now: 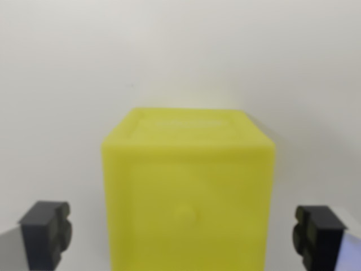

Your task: Pick yellow cube

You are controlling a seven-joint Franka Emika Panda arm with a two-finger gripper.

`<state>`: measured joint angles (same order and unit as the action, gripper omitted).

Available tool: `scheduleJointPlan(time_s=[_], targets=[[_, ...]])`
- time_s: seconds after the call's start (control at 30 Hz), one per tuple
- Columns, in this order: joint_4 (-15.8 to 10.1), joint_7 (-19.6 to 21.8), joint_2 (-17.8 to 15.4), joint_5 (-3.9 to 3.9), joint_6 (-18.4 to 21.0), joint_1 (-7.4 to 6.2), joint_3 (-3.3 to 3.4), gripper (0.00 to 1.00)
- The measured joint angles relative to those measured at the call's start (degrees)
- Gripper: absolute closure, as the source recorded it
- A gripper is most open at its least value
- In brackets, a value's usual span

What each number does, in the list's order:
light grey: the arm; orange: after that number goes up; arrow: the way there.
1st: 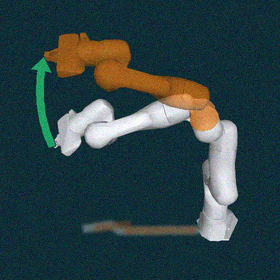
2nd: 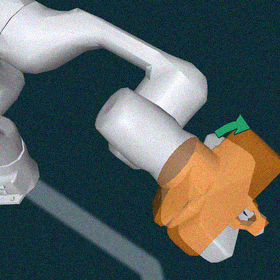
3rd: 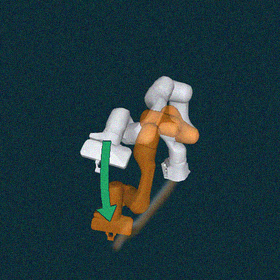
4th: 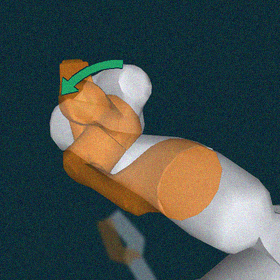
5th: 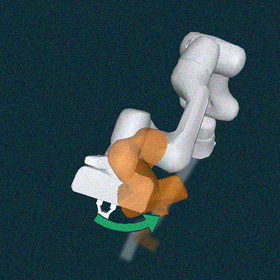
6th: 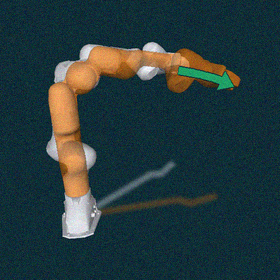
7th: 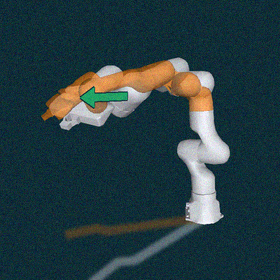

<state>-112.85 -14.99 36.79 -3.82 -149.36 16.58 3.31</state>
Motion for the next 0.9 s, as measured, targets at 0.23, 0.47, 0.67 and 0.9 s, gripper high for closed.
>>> scheduleJointPlan(time_s=[0.23, 0.47, 0.67, 0.9], targets=[[0.79, -0.56, 2.35, -0.4, -1.58, -0.02, 0.0, 0.0], [1.27, -1.01, 3.6, -0.68, -2.37, -0.05, 0.01, 0.0], [1.29, -1.05, 3.61, -0.7, -2.37, -0.06, 0.03, 0.0], [1.24, -1.05, 3.47, -0.71, -2.31, -0.07, 0.04, 1.0]])
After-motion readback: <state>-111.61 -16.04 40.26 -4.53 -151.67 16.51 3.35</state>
